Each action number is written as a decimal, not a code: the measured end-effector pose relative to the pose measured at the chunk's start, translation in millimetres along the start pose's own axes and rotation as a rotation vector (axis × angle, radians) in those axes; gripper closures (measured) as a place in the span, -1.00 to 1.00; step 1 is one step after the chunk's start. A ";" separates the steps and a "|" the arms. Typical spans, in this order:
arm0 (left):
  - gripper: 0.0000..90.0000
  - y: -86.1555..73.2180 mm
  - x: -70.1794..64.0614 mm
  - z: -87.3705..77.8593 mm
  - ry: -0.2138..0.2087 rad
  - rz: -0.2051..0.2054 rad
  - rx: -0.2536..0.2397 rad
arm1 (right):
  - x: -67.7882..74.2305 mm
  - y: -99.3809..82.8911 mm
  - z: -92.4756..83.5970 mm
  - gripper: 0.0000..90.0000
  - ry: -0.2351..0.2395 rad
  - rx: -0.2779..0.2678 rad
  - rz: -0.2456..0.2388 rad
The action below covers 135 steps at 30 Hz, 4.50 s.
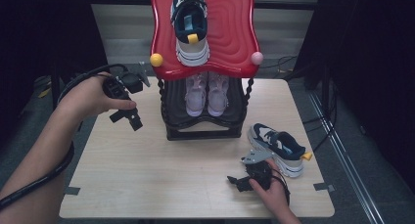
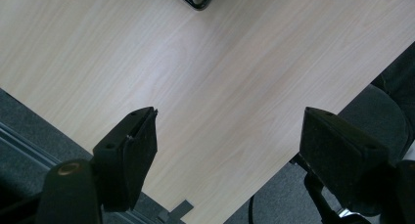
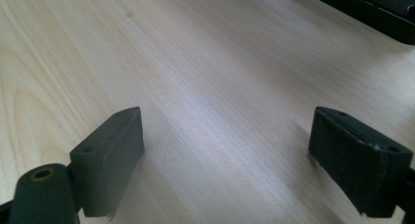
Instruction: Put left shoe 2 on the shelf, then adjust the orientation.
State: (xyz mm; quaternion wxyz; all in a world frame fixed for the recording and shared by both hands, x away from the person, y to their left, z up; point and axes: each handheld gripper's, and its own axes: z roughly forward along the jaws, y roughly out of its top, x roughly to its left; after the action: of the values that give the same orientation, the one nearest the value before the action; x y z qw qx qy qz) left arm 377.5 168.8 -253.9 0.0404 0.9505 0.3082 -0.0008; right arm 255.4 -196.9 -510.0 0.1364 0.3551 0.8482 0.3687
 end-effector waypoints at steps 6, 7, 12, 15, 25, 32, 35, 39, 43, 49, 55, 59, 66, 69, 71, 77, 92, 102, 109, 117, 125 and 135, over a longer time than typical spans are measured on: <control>-0.52 -3.4 -0.3 16.6 -0.016 0.007 0.003 | 0.0 0.0 0.0 -0.72 0.000 0.000 0.000; -0.52 -4.1 -0.5 19.6 -0.019 0.005 0.002 | 0.0 0.0 0.0 -0.72 0.000 0.000 0.000; -0.52 -7.1 -0.5 34.8 -0.034 0.004 0.000 | 0.1 -0.1 0.2 -0.72 0.000 -0.002 -0.001; -0.52 -8.8 -0.8 44.8 -0.043 -0.001 0.000 | 0.2 -0.1 0.3 -0.72 0.002 -0.004 0.001; -0.51 -12.7 1.9 74.9 -0.071 -0.012 -0.002 | 0.3 -0.1 0.4 -0.72 0.005 -0.004 0.000; -0.51 -13.6 2.1 96.1 -0.086 -0.023 -0.006 | 0.3 -0.2 0.4 -0.72 0.005 -0.004 0.000; -0.51 -13.6 2.5 107.3 -0.088 -0.019 -0.008 | 0.4 -0.1 0.2 -0.72 0.002 -0.002 -0.001; -0.52 -13.4 2.4 119.6 -0.084 -0.019 -0.037 | 0.5 -0.3 0.4 -0.72 0.006 -0.003 0.001; -0.52 -13.9 1.4 130.9 -0.090 -0.022 -0.046 | 0.5 -0.2 0.1 -0.72 0.003 0.002 -0.001; -0.53 -14.8 -1.1 147.4 -0.093 -0.019 -0.075 | 0.4 -0.2 0.2 -0.72 0.004 0.000 -0.002; -0.55 -15.3 -3.1 166.4 -0.083 -0.024 -0.137 | 0.5 -0.3 0.3 -0.72 0.007 -0.001 -0.003; -0.56 -15.9 -4.6 176.9 -0.073 -0.042 -0.198 | 0.6 -0.3 0.2 -0.72 0.008 -0.001 -0.002; -0.59 -17.5 -7.1 193.1 -0.045 -0.061 -0.294 | 0.6 -0.3 0.2 -0.72 0.008 0.000 -0.002; -0.60 -18.9 -8.9 203.6 -0.032 -0.073 -0.334 | 0.7 -0.3 0.1 -0.72 0.010 0.000 -0.003; -0.60 -19.9 -9.1 208.0 -0.027 -0.076 -0.352 | 0.8 -0.4 0.1 -0.72 0.011 0.000 -0.003; -0.63 -25.6 -11.0 222.3 -0.006 -0.114 -0.450 | 0.8 -0.4 -0.3 -0.72 0.006 0.003 -0.006; -0.72 -41.0 -25.0 247.5 0.071 -0.158 -0.646 | 0.8 -0.4 -0.3 -0.72 0.008 0.003 -0.006; -0.87 -47.0 -26.4 254.1 0.096 -0.178 -0.710 | 0.8 -0.4 -0.2 -0.72 0.008 0.003 -0.006; -0.88 -46.9 -26.4 254.2 0.095 -0.181 -0.710 | 0.8 -0.4 -0.3 -0.72 0.006 0.004 -0.006; -0.88 -46.9 -26.5 254.2 0.096 -0.181 -0.710 | 0.9 -0.5 -0.3 -0.72 0.012 0.003 -0.007; -0.88 -47.0 -26.5 254.2 0.096 -0.182 -0.709 | 0.2 -0.3 -2.7 -0.68 0.015 0.014 -0.015; -0.88 -47.0 -26.7 254.3 0.096 -0.183 -0.712 | -3.8 2.4 -8.3 -0.65 0.045 0.062 -0.020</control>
State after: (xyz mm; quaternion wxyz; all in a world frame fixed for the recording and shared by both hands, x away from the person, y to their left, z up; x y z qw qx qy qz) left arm 334.3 171.4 -510.2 0.3535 0.8444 0.3744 0.1475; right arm 255.2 -202.9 -502.6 0.1098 0.3422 0.8655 0.3490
